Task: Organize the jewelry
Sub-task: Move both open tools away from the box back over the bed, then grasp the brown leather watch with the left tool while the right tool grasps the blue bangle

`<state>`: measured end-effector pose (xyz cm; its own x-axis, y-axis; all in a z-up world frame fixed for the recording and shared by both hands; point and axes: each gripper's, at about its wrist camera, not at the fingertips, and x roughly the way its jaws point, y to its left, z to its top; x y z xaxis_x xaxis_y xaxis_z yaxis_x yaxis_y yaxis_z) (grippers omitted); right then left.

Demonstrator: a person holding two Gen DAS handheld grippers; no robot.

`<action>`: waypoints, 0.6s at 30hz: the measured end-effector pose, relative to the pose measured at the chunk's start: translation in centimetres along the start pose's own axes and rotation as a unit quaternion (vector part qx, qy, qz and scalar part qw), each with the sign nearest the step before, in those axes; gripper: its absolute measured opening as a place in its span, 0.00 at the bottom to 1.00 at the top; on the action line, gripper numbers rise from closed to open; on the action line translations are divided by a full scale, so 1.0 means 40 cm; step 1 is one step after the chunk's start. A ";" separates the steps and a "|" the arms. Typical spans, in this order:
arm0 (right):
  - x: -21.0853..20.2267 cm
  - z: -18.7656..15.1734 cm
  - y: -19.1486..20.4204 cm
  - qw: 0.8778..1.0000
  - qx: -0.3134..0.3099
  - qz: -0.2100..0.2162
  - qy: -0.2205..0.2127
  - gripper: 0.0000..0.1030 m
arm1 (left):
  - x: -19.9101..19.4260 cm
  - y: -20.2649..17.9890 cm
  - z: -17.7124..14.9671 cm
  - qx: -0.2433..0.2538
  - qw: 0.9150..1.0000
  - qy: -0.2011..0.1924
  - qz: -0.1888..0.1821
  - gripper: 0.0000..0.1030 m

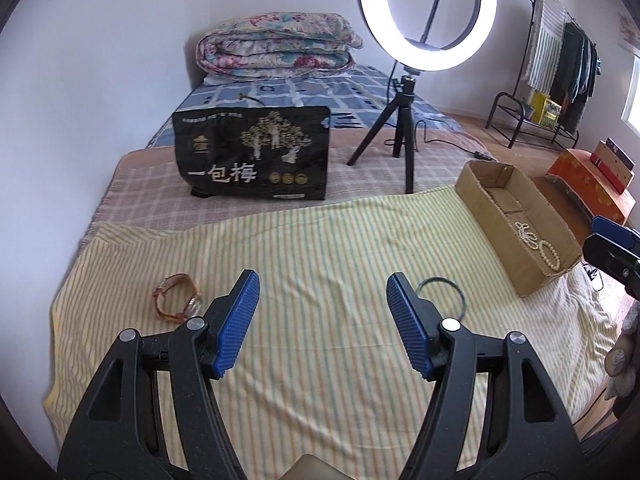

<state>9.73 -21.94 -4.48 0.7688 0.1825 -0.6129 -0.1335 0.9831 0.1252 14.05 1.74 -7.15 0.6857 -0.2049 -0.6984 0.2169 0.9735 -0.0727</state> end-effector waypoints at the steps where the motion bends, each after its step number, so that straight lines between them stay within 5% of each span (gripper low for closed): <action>1: 0.004 0.000 0.002 1.000 0.001 0.003 0.002 1.00 | 0.000 0.013 -0.001 -0.001 1.000 0.001 0.003 0.66; 10: 0.033 0.004 -0.009 0.999 0.032 0.033 0.021 1.00 | -0.007 0.206 0.003 -0.082 0.996 0.008 0.019 0.66; 18: 0.085 -0.005 -0.010 0.997 0.035 0.039 0.058 1.00 | -0.004 0.395 0.009 -0.175 0.984 0.014 0.021 0.68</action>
<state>12.26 -21.70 -6.77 0.6793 0.2625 -0.6853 -0.1430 0.9633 0.2272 17.59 17.11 -7.93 0.6692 -0.1657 -0.7244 -0.0669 0.9575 -0.2807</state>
